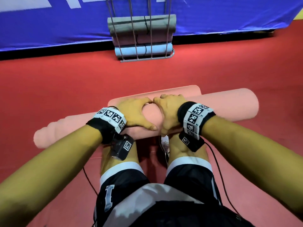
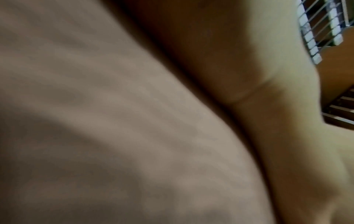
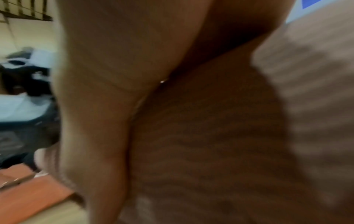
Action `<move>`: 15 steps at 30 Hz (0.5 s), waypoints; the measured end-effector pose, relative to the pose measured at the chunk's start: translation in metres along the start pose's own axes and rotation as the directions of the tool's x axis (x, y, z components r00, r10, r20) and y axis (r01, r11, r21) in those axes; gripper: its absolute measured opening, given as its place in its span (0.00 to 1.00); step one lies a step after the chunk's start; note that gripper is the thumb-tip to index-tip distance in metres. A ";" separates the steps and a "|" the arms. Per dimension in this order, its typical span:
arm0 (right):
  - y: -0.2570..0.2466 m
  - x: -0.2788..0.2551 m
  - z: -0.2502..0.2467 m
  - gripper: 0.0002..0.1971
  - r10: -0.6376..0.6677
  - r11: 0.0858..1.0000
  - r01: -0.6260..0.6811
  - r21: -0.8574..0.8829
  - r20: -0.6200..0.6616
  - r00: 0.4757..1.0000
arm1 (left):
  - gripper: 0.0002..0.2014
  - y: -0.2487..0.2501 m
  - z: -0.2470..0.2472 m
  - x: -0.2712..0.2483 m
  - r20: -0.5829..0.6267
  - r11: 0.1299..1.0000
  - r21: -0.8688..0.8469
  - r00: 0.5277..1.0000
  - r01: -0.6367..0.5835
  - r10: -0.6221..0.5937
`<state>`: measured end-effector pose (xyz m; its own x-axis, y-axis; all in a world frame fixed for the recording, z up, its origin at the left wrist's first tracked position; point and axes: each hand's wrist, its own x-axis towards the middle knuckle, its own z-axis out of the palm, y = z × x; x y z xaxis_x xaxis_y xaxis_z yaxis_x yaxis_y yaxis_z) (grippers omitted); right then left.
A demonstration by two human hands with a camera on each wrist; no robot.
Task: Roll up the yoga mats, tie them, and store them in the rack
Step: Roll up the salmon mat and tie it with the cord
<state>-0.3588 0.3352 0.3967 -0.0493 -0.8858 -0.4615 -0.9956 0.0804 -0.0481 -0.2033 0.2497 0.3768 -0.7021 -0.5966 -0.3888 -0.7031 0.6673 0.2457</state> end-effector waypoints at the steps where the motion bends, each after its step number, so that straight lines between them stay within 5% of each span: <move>1: 0.005 0.002 -0.001 0.60 -0.003 0.999 0.003 0.032 -0.008 1.000 | 0.54 0.005 0.002 -0.007 -0.060 0.997 0.072 0.997 -0.036 0.041; 4: 0.013 0.007 -0.006 0.55 -0.015 0.994 0.018 0.104 -0.027 1.000 | 0.64 0.017 0.022 -0.026 -0.203 0.951 0.305 0.979 0.043 0.020; 9: 0.010 0.008 0.001 0.57 -0.047 0.997 0.054 0.057 -0.129 0.991 | 0.66 0.014 0.033 -0.023 -0.245 0.944 0.321 0.969 0.075 0.007; 15: 0.011 -0.017 0.050 0.68 -0.100 0.986 0.038 -0.165 -0.387 0.917 | 0.64 0.006 0.030 -0.024 -0.257 0.938 0.339 0.966 0.073 0.018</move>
<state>-0.3647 0.3736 0.3595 0.0235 -0.9969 -0.0756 -0.9963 -0.0297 0.0810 -0.1870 0.2814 0.3606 -0.7198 -0.6792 -0.1433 -0.6724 0.7335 -0.0990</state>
